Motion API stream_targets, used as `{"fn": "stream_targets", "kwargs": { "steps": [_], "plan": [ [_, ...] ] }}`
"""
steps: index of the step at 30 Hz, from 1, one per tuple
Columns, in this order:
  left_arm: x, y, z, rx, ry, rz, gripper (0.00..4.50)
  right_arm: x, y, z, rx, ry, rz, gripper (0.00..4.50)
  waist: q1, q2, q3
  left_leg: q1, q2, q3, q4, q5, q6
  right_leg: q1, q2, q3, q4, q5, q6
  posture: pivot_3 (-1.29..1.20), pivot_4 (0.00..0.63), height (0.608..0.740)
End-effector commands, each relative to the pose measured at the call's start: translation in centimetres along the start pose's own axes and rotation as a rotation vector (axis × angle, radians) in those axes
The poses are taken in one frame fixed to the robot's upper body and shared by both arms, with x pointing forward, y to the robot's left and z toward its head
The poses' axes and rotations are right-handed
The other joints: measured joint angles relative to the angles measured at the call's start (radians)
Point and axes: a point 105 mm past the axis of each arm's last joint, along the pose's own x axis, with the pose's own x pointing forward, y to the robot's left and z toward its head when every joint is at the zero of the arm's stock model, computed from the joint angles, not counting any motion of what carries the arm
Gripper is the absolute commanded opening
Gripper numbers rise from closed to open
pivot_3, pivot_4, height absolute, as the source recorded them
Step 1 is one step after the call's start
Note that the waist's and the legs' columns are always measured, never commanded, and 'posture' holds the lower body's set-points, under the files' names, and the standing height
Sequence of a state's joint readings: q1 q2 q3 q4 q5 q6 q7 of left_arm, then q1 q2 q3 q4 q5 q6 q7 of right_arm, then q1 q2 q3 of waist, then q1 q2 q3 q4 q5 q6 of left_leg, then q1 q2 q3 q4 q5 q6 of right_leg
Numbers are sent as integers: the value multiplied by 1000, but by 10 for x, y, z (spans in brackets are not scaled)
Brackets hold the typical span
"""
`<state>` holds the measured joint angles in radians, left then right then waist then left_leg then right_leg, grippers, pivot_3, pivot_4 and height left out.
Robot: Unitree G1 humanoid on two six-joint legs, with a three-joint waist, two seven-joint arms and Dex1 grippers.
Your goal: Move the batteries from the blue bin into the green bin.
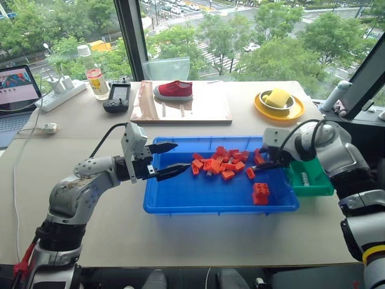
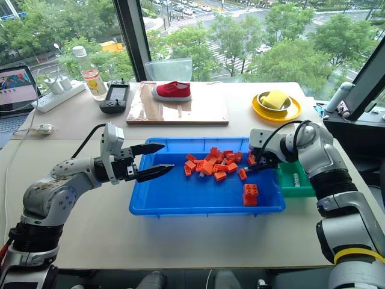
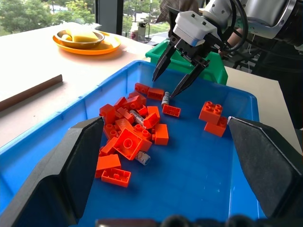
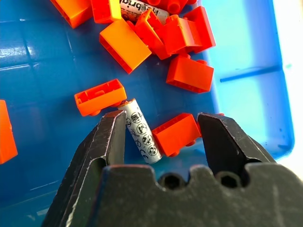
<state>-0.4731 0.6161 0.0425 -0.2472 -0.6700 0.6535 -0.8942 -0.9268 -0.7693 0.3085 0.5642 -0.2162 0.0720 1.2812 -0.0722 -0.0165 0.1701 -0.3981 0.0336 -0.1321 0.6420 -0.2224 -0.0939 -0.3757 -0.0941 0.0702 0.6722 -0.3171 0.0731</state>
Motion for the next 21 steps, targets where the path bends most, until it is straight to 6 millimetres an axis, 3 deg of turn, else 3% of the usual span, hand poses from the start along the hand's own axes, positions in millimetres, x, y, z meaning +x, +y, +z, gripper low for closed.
{"fn": "stream_targets", "kwargs": {
  "steps": [1, 2, 8, 13, 16, 21],
  "plan": [
    [-1, -4, 11, 39, -29, -10, 4500, 16, 20, -15, 24, 41, 82, 408, 1, 0, 0, 1, 0, 0, 0, 0, 0, 2, 0, 0, -1, 0, 0, 0, 150, 740],
    [-1, -4, 11, 38, -30, -10, 4500, 17, 21, -15, 26, 42, 86, 55, 3, 0, 0, 3, 0, 0, 0, 0, 1, 5, 0, -1, -2, 0, 0, 0, 150, 740],
    [0, -4, 12, 39, -29, -13, 4500, 20, 22, -18, 22, 57, 88, 55, 11, 0, 0, 5, 0, -1, -1, -1, 1, 9, 0, -1, -7, 0, 0, 0, 150, 740],
    [0, -4, 12, 40, -28, -15, 4500, 4, 11, -15, 4, 66, 46, 55, 11, 0, 0, 5, -1, -1, -1, -1, 1, 9, 0, -1, -7, 0, 0, 0, 150, 740],
    [0, -4, 11, 38, -29, -16, 4500, -6, 6, -11, -23, 65, 25, 698, 12, 0, 0, 5, -1, -1, -1, -1, 1, 9, 0, -1, -7, 0, 0, 0, 150, 740],
    [0, -5, 10, 35, -29, -20, 4500, -20, 2, 8, -66, 35, 20, 2357, 8, 3, 2, 3, -1, -1, -1, -1, 1, 7, 0, -1, -7, 0, 0, 0, 150, 740]
  ]
}}
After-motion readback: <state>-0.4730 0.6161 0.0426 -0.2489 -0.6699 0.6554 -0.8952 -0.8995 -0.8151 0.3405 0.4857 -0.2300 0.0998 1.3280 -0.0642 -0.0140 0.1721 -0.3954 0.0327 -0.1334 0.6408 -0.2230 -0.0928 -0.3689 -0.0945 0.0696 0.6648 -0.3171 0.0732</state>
